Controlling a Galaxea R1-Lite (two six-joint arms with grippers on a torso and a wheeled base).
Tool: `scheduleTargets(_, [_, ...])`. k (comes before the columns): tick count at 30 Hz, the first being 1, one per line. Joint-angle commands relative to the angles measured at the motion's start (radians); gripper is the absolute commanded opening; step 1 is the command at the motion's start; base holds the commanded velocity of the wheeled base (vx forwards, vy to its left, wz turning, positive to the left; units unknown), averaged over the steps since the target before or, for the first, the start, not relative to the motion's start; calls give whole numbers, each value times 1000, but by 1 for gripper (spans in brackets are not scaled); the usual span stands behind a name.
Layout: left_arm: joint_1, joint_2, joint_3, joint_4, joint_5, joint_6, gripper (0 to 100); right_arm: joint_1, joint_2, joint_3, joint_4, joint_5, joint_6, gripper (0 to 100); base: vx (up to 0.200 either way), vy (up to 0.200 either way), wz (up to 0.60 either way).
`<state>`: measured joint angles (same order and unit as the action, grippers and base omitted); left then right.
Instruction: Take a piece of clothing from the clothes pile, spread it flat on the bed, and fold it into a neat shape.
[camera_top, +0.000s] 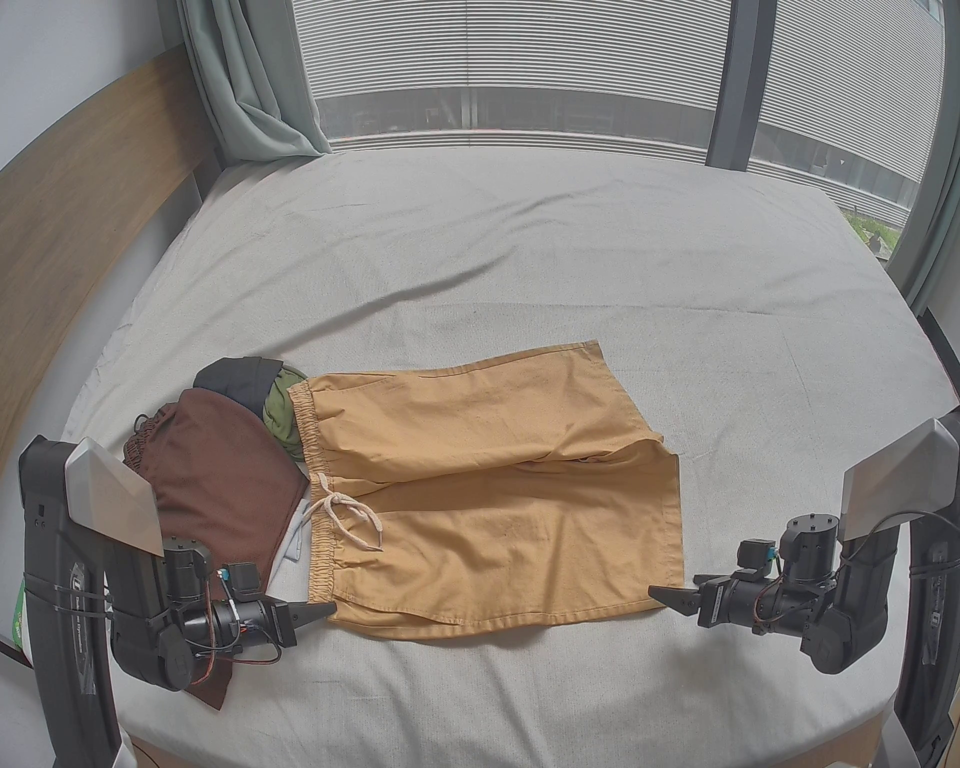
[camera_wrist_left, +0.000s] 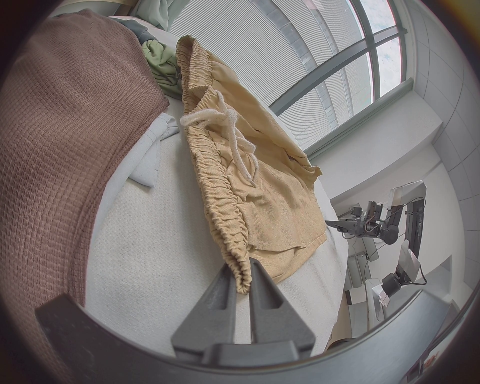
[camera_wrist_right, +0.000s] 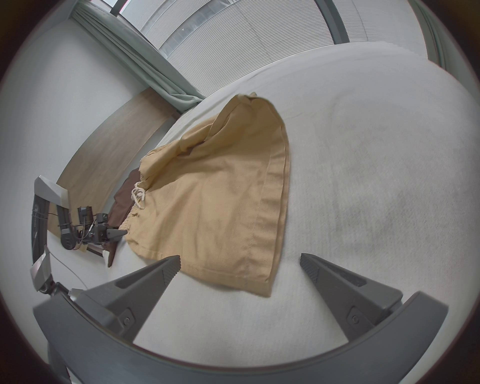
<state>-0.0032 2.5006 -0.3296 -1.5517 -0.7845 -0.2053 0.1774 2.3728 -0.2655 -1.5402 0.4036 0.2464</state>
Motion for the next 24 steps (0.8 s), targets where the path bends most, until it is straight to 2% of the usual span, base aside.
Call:
scheduleTargets(1, [0, 1, 0, 1, -1, 0, 0, 2, 16, 19, 2, 27, 4, 100, 0, 0, 0])
scheduleTargets(5, [2, 3, -2, -1, -1, -2, 0, 0, 20, 25, 2, 101, 33, 100, 0, 0, 0])
scheduleTargets(6, [2, 3, -2, -1, -1, -2, 0, 0, 20, 25, 2, 101, 33, 100, 0, 0, 0])
scheduleTargets(10, [2, 3, -2, -1, -2, -2, 0, 5, 37, 15, 0, 152, 103, 100, 0, 0, 0])
scheduleTargets(24, [2, 3, -2, -1, -6, -2, 0, -12, 22, -14, -1, 218, 154, 100, 0, 0, 0])
